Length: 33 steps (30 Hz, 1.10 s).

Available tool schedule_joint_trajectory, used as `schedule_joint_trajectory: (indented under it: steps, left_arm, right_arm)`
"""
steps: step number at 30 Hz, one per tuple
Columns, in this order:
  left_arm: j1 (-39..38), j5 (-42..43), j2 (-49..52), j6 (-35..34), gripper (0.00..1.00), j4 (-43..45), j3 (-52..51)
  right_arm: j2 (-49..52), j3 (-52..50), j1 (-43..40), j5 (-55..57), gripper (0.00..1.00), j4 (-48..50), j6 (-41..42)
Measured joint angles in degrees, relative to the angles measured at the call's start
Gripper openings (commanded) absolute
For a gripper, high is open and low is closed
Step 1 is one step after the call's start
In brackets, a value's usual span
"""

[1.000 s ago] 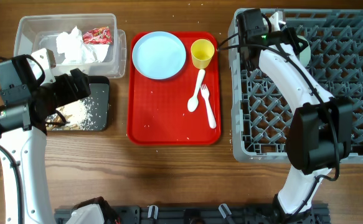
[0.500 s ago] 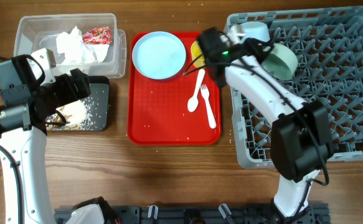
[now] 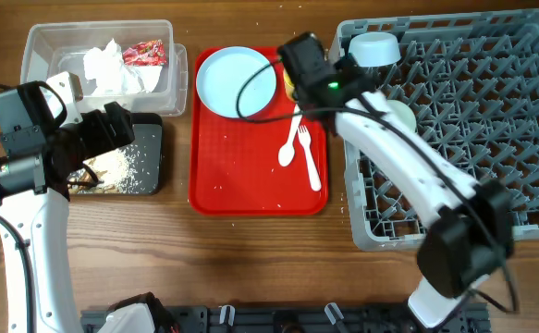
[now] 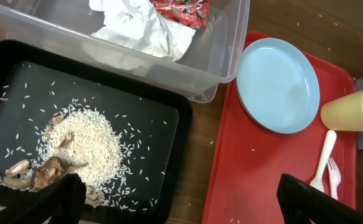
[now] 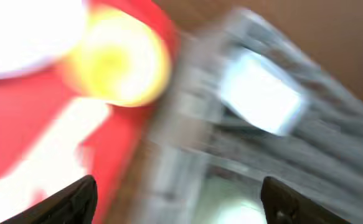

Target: Sort waste into correct bins and load items into the dishwasher rack

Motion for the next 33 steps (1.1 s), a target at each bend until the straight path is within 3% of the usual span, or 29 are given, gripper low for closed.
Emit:
schedule_joint_trajectory:
  steps: [2, 3, 5, 7, 10, 15, 16, 17, 18, 24, 33]
  left_arm:
    - [0.0, 0.0, 0.0, 0.0, 1.00, 0.0, 0.0]
    - [0.0, 0.0, 0.0, 0.0, 1.00, 0.0, 0.0]
    - [0.0, 0.0, 0.0, 0.0, 1.00, 0.0, 0.0]
    - [0.0, 0.0, 0.0, 0.0, 1.00, 0.0, 0.0]
    - [0.0, 0.0, 0.0, 0.0, 1.00, 0.0, 0.0]
    - [0.0, 0.0, 0.0, 0.0, 1.00, 0.0, 0.0]
    - [0.0, 0.0, 0.0, 0.0, 1.00, 0.0, 0.0]
    - [0.0, 0.0, 0.0, 0.0, 1.00, 0.0, 0.0]
    - [0.0, 0.0, 0.0, 0.0, 1.00, 0.0, 0.0]
    - [0.0, 0.0, 0.0, 0.0, 1.00, 0.0, 0.0]
    - [0.0, 0.0, 0.0, 0.0, 1.00, 0.0, 0.0]
  right_arm:
    - [-2.1, 0.6, 0.0, -21.6, 0.86, 2.8, 3.5]
    - [-1.9, 0.6, 0.2, -30.5, 0.74, 4.7, 7.6]
    - [-1.9, 0.5, 0.2, -37.0, 0.63, 9.0, 15.3]
    - [-1.9, 0.5, 0.2, -37.0, 0.53, 12.1, 21.7]
    - [-1.8, 0.5, 0.2, -30.7, 0.54, 13.3, 31.5]
    - [-0.2, 5.6, 0.8, -28.1, 0.54, 8.9, 34.8]
    - [0.8, 7.4, 0.9, -28.0, 0.50, 8.3, 35.2]
    - [2.8, 9.3, 0.9, -28.0, 0.37, 8.4, 36.1]
    - [6.0, 10.3, 0.9, -28.0, 0.33, 8.5, 37.5]
    - [23.1, 10.3, 0.9, -28.2, 0.40, 13.3, 47.5]
    - [27.9, 10.6, 1.3, -28.4, 0.40, 14.3, 51.3]
